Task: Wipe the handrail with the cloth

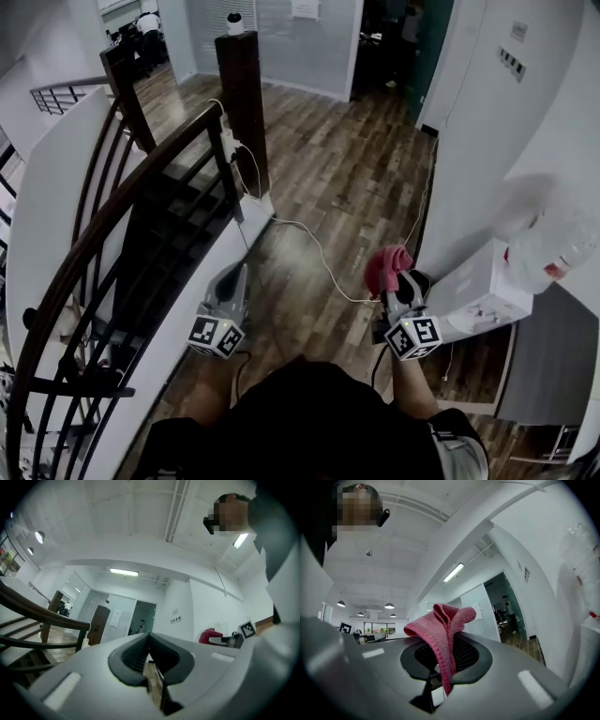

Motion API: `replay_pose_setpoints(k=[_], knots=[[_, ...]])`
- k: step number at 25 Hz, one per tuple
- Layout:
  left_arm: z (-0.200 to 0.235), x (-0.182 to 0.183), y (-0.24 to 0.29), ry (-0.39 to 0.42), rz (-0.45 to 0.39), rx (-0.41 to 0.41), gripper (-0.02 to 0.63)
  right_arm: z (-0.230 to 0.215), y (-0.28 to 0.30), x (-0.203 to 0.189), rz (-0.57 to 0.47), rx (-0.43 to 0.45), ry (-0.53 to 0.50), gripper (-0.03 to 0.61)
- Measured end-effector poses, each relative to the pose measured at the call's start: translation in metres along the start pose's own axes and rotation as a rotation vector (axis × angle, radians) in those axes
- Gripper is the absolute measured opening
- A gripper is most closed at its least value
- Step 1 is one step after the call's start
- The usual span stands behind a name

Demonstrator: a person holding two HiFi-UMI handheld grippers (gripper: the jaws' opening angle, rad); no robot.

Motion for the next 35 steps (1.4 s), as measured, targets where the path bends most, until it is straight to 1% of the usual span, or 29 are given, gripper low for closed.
replay_pose_setpoints(k=[3, 6, 9, 13, 19, 22, 25, 28, 30, 35], knots=[[0.024, 0.007, -0.018, 0.019, 0.015, 0.026, -0.002, 0.027, 0.025, -0.011, 0.007, 0.036, 0.013, 0.046], [0.047, 0.016, -0.035, 0.028, 0.01, 0.056, -0.002, 0.054, 0.049, -0.018, 0.029, 0.086, 0.003, 0.046], [0.067, 0.018, -0.052, 0.016, -0.001, 0.102, -0.002, 0.073, 0.064, -0.023, 0.048, 0.123, -0.003, 0.046], [0.083, 0.009, -0.064, -0.027, -0.002, 0.162, -0.002, 0.079, 0.08, -0.024, 0.074, 0.142, -0.007, 0.046], [0.1, 0.009, -0.066, -0.018, 0.011, 0.215, -0.002, 0.078, 0.116, -0.031, 0.087, 0.188, -0.012, 0.046], [0.108, 0.006, -0.064, -0.008, 0.02, 0.256, -0.002, 0.068, 0.134, -0.033, 0.087, 0.21, -0.013, 0.046], [0.114, 0.006, -0.051, 0.017, 0.012, 0.296, 0.0, 0.046, 0.158, -0.038, 0.086, 0.231, 0.007, 0.046], [0.123, 0.007, -0.028, 0.042, -0.004, 0.334, -0.001, 0.023, 0.188, -0.046, 0.083, 0.243, 0.044, 0.046], [0.126, 0.009, -0.012, 0.066, -0.019, 0.344, -0.002, 0.013, 0.208, -0.045, 0.074, 0.267, 0.061, 0.046], [0.126, 0.018, 0.03, 0.107, -0.035, 0.391, 0.0, -0.014, 0.248, -0.035, 0.064, 0.333, 0.053, 0.046]])
Point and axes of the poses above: the fingertips, and each gripper's own axes: y forward along the fingers, z to its left, x out of its top, the point moved 9 cm from there along -y, backward along the fingers, and after that the axes turned 7 degrees about x, right-handed, at the moved point
